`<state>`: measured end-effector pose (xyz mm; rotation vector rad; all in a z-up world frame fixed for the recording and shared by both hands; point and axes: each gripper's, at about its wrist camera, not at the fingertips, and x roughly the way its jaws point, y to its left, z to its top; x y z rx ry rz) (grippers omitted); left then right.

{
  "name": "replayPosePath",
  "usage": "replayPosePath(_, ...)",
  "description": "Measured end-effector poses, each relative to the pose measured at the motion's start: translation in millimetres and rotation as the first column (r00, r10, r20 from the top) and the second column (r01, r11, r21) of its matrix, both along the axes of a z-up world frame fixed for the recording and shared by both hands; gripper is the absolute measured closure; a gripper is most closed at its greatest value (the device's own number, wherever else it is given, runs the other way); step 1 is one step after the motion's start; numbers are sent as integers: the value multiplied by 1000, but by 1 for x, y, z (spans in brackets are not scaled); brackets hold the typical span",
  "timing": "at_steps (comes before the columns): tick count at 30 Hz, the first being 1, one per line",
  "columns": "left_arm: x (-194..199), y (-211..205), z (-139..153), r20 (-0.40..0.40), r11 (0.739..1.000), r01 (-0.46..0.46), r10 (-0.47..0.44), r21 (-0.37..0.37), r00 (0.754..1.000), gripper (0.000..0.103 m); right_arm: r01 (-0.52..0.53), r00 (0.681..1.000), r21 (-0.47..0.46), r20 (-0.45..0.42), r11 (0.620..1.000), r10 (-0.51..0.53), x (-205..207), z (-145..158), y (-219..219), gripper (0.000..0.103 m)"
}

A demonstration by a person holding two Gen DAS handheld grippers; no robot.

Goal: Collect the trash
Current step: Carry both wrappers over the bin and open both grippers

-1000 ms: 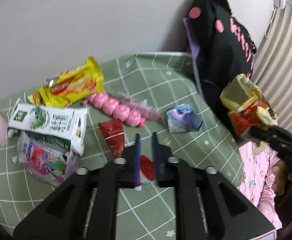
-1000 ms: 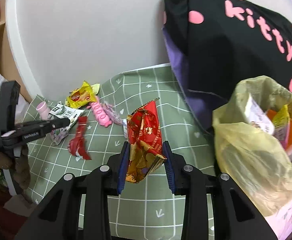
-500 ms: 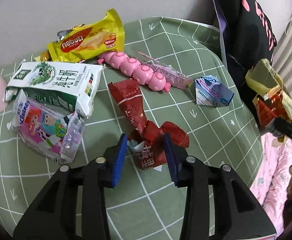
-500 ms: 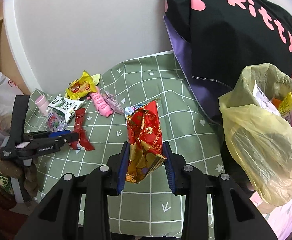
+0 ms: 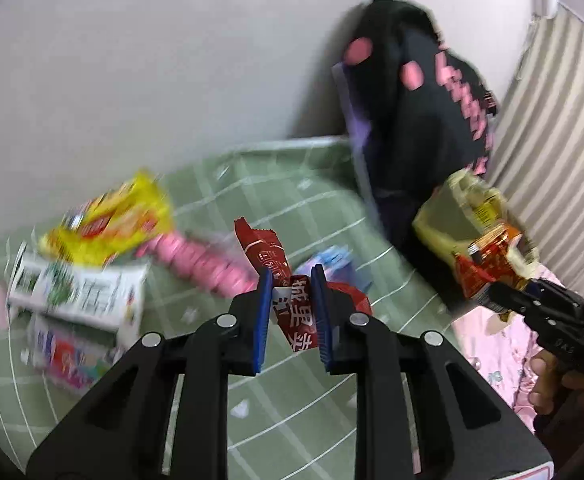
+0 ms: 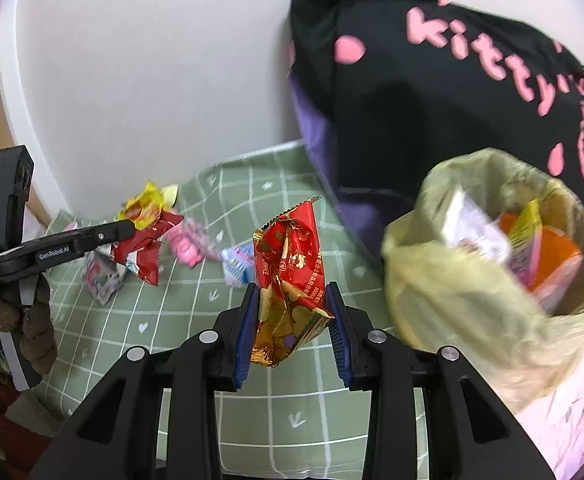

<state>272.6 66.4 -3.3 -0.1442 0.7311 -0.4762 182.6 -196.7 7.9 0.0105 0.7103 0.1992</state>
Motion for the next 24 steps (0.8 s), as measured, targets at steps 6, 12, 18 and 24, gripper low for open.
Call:
replayPosePath(6,10,-52,70,174,990,139,-135,-10,975,84,89,989,-6,115,996,-88,-4,51,-37,71)
replayPosePath(12,23,-124,116,251,948,313,-291,-54,923,84,276,940,-34,218,961,-262,-13,95,-100,71)
replayPosePath(18,38,-199,111,227,897,440,-419,-49,879,84,369,916,-44,187,928,-356,-16,102,-163,71)
replayPosePath(24,56,-258,85,143,865,501,-492,-33,859,84,365,928,-59,99,929,-358,3,76,-192,71)
